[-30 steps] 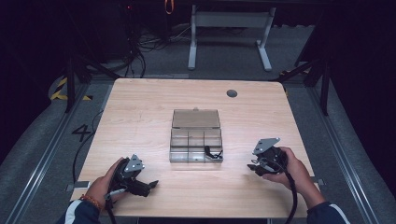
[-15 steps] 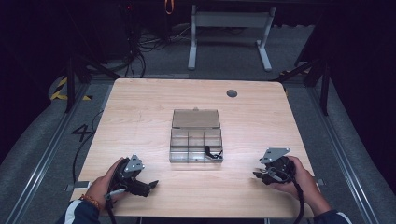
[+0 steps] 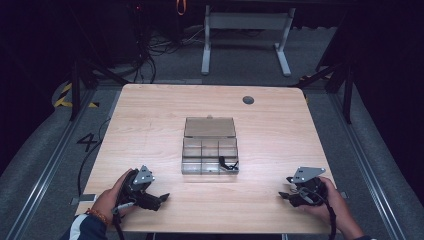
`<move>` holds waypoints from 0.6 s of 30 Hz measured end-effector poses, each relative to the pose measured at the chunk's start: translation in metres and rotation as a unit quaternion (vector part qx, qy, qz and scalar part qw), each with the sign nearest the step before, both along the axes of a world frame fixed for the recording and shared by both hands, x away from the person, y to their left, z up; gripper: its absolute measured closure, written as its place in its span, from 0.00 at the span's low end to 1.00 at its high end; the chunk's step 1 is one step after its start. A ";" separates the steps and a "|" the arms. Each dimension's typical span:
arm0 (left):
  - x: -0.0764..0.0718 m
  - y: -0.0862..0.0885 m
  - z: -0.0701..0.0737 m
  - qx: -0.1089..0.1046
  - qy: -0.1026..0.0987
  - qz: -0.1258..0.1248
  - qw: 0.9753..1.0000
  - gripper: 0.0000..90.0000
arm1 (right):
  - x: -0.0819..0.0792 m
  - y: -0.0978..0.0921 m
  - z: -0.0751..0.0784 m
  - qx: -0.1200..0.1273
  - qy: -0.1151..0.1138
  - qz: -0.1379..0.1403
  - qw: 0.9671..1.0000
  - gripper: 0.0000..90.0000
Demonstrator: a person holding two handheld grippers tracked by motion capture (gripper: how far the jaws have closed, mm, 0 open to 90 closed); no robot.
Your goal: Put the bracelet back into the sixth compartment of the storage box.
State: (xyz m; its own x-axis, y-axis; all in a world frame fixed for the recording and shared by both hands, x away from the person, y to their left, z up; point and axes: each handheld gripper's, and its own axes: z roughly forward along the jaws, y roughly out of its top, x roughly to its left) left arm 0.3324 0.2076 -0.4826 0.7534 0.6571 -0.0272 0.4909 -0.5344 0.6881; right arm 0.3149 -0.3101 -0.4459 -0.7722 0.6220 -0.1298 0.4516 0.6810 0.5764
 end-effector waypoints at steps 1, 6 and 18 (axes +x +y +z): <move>0.000 0.000 0.000 0.000 0.000 0.000 1.000 0.00 | 0.000 0.000 0.000 0.000 0.000 0.000 1.000 0.44; 0.000 0.000 0.000 0.000 0.000 0.000 1.000 0.00 | -0.006 -0.014 -0.005 0.024 -0.005 -0.022 0.999 0.40; 0.000 0.000 0.000 0.001 0.000 0.000 1.000 0.00 | -0.023 -0.039 -0.023 0.113 -0.036 -0.056 0.991 0.28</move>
State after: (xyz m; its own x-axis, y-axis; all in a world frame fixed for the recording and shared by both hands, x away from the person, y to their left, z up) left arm 0.3325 0.2077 -0.4826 0.7539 0.6564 -0.0259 0.4903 -0.5360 0.6873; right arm 0.2918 -0.3492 -0.4690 -0.6911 0.7221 -0.0306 0.4685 0.4798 0.7418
